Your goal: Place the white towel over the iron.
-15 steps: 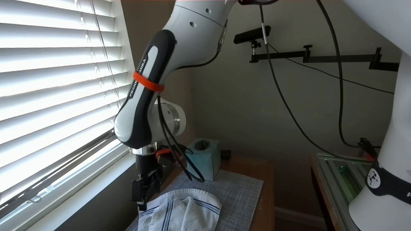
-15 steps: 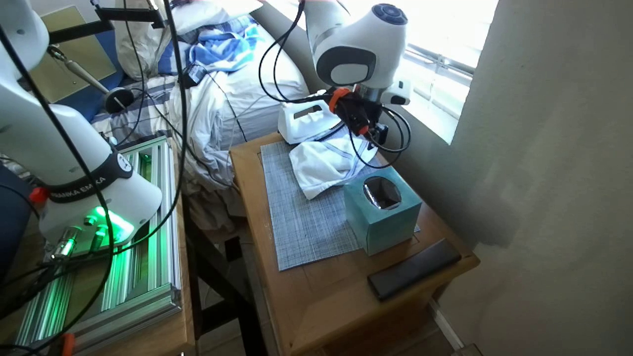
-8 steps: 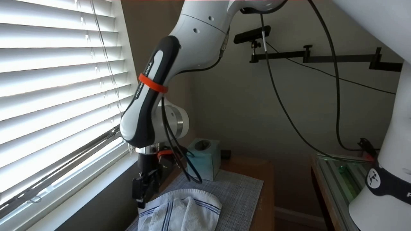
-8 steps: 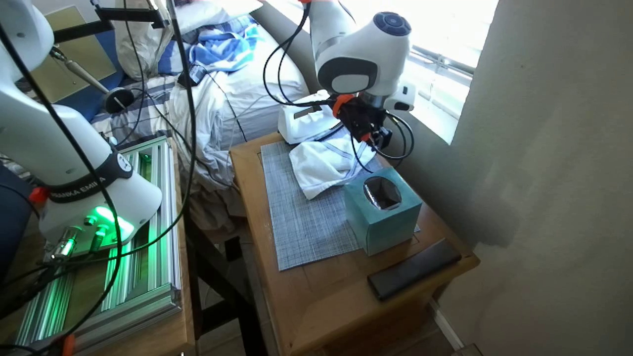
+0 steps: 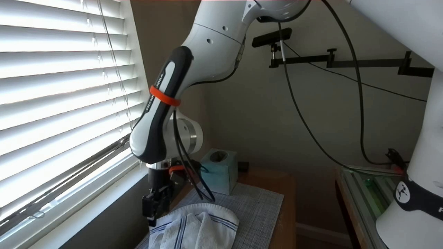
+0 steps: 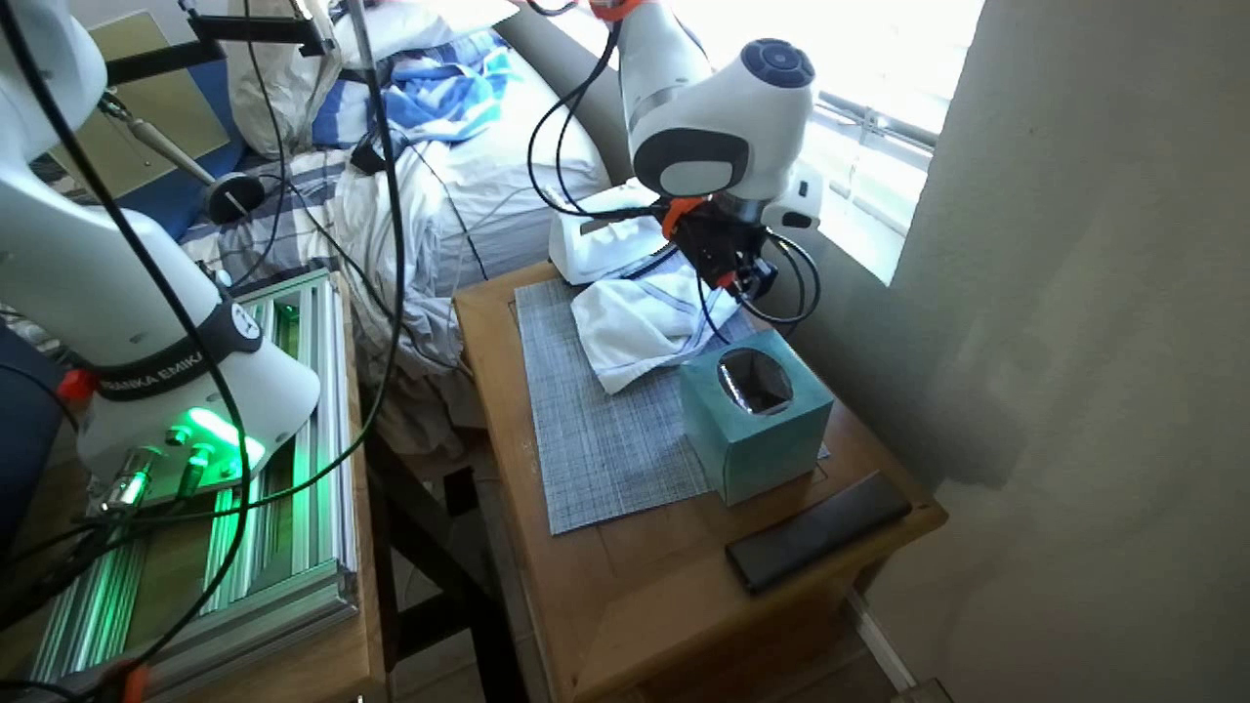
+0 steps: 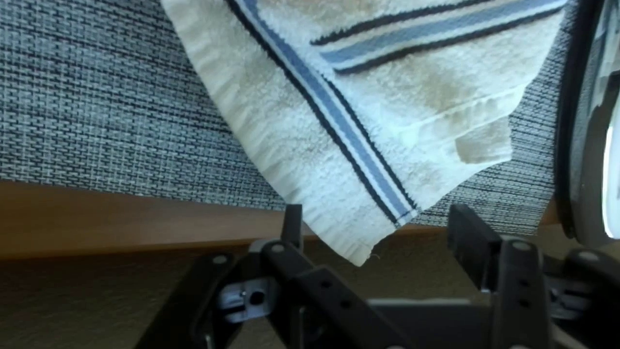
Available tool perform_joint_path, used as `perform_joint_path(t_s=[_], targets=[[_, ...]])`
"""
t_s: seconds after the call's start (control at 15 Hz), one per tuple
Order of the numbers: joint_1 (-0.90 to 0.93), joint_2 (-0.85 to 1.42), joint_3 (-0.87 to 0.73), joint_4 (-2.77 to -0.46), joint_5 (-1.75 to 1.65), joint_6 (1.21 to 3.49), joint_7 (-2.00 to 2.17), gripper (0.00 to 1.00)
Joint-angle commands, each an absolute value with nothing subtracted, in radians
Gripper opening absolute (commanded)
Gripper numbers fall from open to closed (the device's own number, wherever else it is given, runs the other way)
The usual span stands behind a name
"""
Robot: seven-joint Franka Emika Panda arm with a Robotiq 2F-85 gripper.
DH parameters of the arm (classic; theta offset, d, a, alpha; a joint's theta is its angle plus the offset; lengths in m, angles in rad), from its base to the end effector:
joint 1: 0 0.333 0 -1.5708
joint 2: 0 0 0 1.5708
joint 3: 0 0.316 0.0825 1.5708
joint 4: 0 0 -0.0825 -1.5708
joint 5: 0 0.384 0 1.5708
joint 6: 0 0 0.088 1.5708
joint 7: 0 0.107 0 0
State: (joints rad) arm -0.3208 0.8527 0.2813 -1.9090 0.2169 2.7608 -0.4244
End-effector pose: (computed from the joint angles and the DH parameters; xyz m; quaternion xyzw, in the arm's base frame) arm 0.6050 -0.0316 0.0615 -0.9884 -0.0435 -0.0389 0.1401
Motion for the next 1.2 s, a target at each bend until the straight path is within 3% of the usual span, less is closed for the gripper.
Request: perform_joint_path(t_s=[0.0,0.4,0.47,0.67,1.0,1.13], targets=[[-0.326,0.896,0.284,-1.864,0.210,2.780,-0.416,0.82],[-0.315,0.924,0.268,-1.829,0.196,2.756,-0.403,0.78],[-0.312,0.928,0.265,-1.825,0.194,2.752,-0.401,0.63],[-0.307,0.938,0.258,-1.815,0.190,2.745,-0.396,0.38],[-0.303,0.931,0.248,-1.817,0.188,2.745,-0.393,0.04],[-0.310,0.908,0.255,-1.842,0.190,2.757,-0.400,0.00]])
